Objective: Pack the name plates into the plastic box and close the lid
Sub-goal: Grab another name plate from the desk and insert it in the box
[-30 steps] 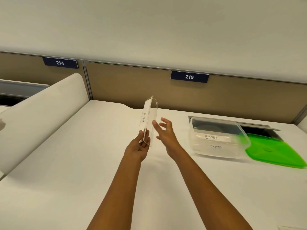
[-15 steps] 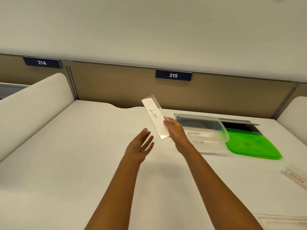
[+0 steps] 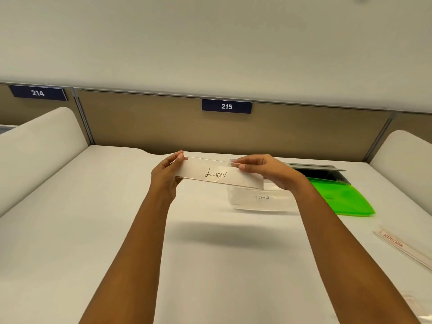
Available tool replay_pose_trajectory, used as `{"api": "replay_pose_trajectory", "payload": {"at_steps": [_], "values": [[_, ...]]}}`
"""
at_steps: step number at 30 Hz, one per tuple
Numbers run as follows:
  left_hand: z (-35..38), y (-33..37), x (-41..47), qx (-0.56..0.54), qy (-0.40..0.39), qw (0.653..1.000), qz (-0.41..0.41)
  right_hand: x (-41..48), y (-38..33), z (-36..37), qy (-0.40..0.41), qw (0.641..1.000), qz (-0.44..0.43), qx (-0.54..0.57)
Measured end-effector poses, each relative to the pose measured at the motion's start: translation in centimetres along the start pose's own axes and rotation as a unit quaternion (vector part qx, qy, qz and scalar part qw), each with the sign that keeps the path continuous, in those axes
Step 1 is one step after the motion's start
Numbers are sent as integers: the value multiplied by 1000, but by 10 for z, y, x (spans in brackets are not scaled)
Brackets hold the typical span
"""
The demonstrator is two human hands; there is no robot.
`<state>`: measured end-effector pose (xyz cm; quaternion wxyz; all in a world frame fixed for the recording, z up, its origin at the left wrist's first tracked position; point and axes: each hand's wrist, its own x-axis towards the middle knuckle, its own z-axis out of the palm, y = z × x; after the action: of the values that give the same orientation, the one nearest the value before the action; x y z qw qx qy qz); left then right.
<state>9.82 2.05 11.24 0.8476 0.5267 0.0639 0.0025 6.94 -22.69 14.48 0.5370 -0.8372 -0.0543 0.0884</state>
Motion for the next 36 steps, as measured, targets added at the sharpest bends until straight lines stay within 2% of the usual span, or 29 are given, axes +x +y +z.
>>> {"api": "replay_pose_trajectory", "payload": {"at_steps": [3, 5, 11, 15, 17, 21, 24, 27, 32, 36], "values": [[10, -9, -3, -33, 35, 999, -6, 1, 16, -1, 168, 984, -32, 57], [18, -16, -4, -54, 52, 997, -11, 2, 28, -4, 234, 963, -20, 129], [39, -32, -7, -107, 67, 992, -5, -1, 47, -13, 243, 941, 72, 227], [56, -40, -6, -114, 66, 991, 4, -3, 54, -24, 251, 913, 33, 319], [63, -43, -5, -99, 59, 993, 11, -4, 59, -32, 267, 905, 21, 331], [72, -49, 3, -37, 60, 997, 28, -6, 70, -46, 287, 902, 2, 323], [79, -51, 10, 32, 78, 995, 48, -4, 78, -56, 297, 911, -11, 285], [87, -53, 17, 122, 66, 986, 93, -1, 85, -72, 298, 924, -19, 238], [103, -49, 31, 277, -4, 952, 126, -1, 90, -100, 274, 954, -16, 120], [118, -49, 44, 391, -54, 909, 129, 2, 95, -123, 275, 959, -2, 64]]}}
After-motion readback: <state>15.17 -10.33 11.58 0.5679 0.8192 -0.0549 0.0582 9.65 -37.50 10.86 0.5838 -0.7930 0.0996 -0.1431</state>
